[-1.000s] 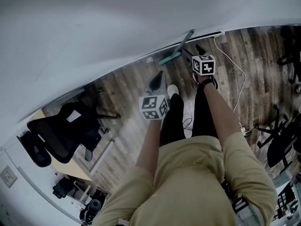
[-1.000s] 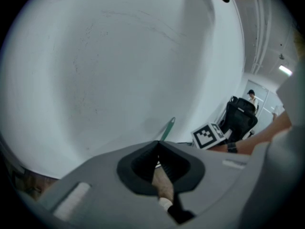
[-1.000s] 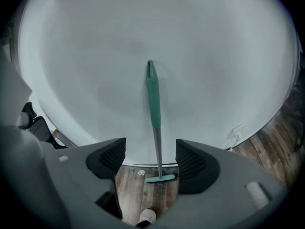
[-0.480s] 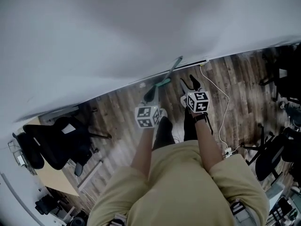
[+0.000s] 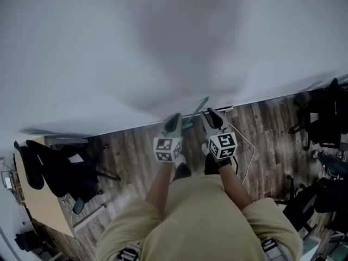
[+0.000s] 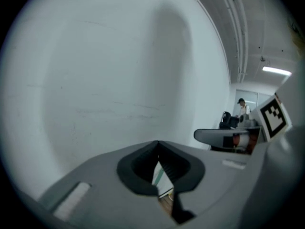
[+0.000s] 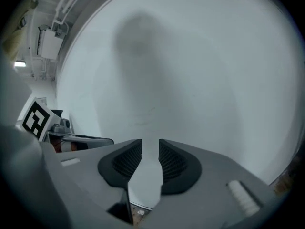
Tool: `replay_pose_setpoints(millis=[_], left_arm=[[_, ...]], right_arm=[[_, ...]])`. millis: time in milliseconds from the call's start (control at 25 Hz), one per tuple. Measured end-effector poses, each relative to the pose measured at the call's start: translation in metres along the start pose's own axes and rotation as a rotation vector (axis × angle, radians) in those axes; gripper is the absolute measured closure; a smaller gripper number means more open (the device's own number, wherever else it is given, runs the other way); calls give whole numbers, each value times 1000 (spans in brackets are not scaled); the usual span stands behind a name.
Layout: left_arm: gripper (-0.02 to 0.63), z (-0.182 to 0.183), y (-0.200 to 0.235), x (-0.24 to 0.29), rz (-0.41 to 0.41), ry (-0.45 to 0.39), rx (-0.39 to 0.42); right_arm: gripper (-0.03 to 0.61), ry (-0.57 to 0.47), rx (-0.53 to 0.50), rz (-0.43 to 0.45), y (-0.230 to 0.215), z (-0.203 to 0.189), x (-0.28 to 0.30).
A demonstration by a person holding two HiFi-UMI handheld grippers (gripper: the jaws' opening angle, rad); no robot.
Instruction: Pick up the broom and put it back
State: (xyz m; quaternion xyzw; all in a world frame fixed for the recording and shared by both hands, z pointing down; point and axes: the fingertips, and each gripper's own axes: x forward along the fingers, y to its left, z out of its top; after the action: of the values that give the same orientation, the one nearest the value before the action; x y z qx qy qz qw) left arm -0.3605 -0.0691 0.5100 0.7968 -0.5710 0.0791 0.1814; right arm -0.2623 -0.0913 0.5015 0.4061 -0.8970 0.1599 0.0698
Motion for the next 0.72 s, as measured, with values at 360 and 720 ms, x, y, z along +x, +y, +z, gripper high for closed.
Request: replay_pose_setpoints(millis=[360,720], left_arm=[[614,98,-12,-23,23,-171,82],[614,147,-21,-54,103,-298,146]], right_arm=[[529,-157,-126,47,33,92,-23],[573,-225,-77,46,42,137,-30]])
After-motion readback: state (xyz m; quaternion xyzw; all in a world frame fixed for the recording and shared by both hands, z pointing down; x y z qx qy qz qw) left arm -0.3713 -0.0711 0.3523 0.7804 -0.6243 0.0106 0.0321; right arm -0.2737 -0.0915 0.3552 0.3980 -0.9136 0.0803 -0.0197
